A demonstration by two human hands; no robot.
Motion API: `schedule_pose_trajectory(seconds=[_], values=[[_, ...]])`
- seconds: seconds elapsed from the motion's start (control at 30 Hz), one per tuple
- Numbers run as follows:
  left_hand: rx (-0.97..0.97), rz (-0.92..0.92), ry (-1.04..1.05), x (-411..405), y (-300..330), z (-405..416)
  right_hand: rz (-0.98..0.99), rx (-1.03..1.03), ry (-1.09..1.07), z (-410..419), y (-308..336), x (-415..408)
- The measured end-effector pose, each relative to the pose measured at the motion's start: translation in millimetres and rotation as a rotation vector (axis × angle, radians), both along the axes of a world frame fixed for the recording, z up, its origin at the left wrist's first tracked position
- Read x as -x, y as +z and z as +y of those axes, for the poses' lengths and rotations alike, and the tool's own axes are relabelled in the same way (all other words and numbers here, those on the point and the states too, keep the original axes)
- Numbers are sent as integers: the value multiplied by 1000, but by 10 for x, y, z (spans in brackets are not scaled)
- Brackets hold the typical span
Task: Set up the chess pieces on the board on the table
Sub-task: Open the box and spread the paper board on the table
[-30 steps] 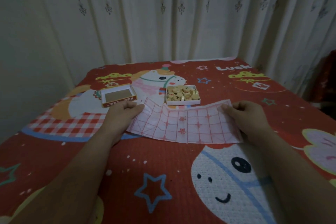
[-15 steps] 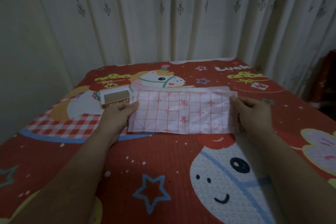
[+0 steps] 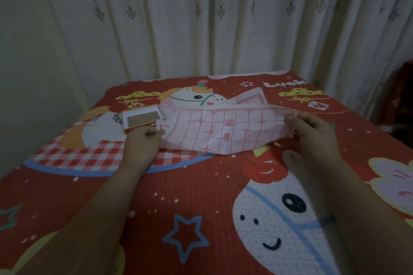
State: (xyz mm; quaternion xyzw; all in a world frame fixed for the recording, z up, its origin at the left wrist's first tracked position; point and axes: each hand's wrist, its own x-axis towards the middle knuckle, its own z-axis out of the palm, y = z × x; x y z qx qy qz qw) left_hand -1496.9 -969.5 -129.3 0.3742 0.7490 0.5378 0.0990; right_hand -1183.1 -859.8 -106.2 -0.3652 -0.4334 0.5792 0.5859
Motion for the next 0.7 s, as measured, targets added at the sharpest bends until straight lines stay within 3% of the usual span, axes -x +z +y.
schedule_pose_trajectory(seconds=[0.13,0.37,0.7], values=[[113,134,-7,102,-82,1,-123,-101,65,45,34,-81],[310,363,90,148,-89,-44,16,-42,270,98,70,-204],[382,333,104,154,-45,-38,1,-76,548,74,76,-272]])
